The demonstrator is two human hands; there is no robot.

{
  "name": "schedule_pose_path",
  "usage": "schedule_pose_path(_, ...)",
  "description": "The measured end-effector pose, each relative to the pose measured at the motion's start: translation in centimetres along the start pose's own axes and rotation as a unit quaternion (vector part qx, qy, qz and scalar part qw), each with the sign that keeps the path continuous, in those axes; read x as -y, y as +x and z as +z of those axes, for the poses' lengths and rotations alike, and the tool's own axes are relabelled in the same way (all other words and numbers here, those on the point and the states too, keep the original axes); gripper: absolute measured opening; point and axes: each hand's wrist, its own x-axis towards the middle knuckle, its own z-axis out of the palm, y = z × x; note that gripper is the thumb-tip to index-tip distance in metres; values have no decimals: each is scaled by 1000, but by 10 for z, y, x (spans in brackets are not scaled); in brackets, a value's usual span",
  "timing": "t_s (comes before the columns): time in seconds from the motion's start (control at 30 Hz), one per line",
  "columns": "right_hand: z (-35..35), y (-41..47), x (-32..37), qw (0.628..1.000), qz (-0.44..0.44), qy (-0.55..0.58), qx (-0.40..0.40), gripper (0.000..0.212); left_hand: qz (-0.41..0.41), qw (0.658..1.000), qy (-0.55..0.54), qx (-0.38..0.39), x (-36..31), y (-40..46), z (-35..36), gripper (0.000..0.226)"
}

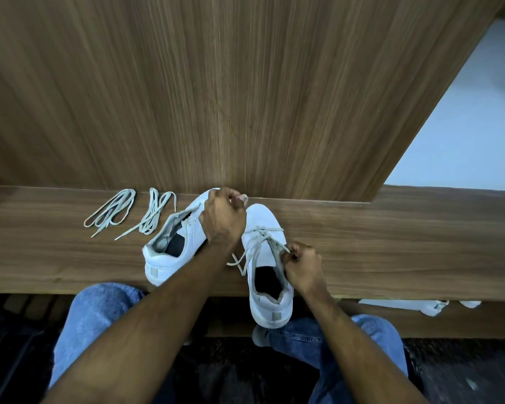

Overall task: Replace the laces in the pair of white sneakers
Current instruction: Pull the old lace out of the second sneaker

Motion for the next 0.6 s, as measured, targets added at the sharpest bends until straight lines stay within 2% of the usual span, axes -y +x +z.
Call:
schedule_pose_path(0.1,1,0,0,1000,-1,2,0,15,13,999,31,35,8,-7,0,26)
schedule_pose_path(0.17,1,-1,-1,1000,-4,7,0,15,33,991,81,98,14,-23,4,32)
schedule_pose_path(0.23,1,-1,0,1000,-8,11,-1,14,73,963,189,175,20,-40,10,38)
schedule_pose_path(0.3,-1,0,-3,1000,-10,18,1,14,94,942,249,203,25,-48,12,35)
schedule_pose_path(0.37,-2,1,-6,1000,-7,23,9,14,53,952,227,200,29,-47,10,30)
schedule_pose_path(0.47,-3,4,-5,1000,6,25,17,16,-24,969,136,206,38,-42,8,26)
schedule_pose_path(0.53,-6,6,4,999,6,-45,25,31,-46,972,104,207,43,-42,6,33)
schedule_pose_path(0.6,-8,8,19,985,-28,-168,37,45,-53,973,99,203,44,-44,5,40)
